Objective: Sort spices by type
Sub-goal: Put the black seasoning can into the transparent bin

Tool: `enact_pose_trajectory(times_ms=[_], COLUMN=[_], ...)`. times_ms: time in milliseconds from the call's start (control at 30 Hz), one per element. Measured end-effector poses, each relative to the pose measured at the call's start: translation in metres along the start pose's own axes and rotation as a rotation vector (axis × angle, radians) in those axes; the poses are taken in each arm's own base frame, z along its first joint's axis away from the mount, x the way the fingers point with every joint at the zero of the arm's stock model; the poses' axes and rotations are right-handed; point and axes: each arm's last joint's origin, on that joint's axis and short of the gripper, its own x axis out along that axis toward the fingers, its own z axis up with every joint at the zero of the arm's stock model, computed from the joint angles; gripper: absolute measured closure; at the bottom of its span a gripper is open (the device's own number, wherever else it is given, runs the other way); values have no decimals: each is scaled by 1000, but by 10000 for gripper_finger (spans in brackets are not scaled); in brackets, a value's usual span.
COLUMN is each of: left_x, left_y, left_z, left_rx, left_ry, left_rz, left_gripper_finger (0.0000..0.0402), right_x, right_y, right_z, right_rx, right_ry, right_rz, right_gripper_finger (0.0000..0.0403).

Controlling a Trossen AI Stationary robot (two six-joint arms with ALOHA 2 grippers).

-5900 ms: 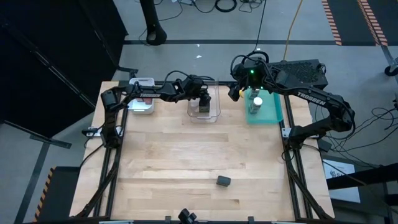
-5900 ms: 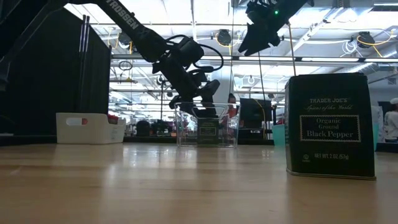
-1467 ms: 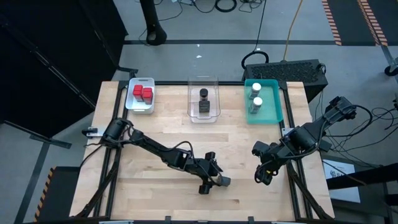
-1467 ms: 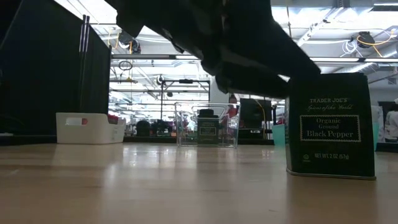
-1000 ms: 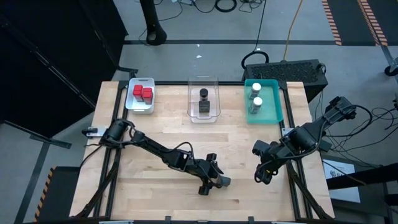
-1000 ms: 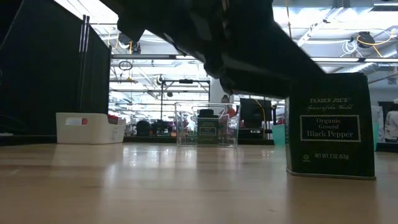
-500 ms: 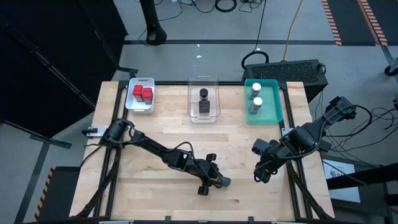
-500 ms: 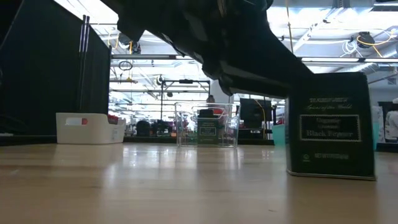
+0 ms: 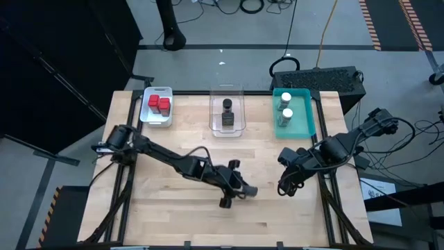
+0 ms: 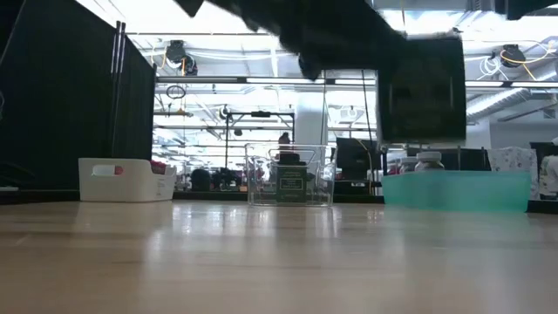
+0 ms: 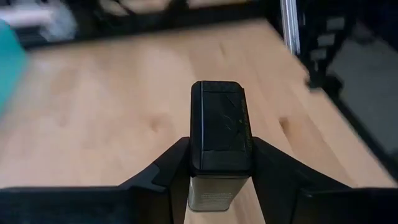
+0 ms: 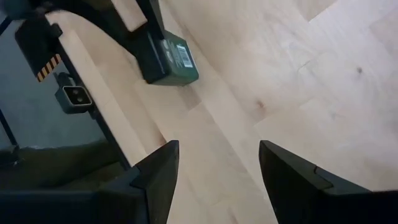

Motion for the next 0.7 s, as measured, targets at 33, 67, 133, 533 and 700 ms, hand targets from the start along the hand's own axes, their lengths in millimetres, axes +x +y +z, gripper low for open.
enact_pose_trajectory(times_ms=[33, 67, 133, 533, 700], left_x=[-5, -12, -26, -142, -161], left_y=[4, 7, 15, 83, 127], left_z=[6, 12, 23, 71, 58], left_rx=[-7, -13, -28, -124, -285], left_ry=[-23, -36, -60, -139, -80], left_rz=[8, 19, 46, 503, 690], left_gripper_finger=[257, 257, 255, 254, 254], right_x=[0, 0, 1, 1, 1], right_y=[-1, -2, -3, -20, -35], right_z=[2, 4, 8, 37, 58], right_rx=[-2, 1, 9, -15, -85], right_ry=[-9, -21, -37, -143, -176], right_rz=[-5, -10, -19, -100, -150], right_gripper_finger=[200, 200, 200, 200, 200])
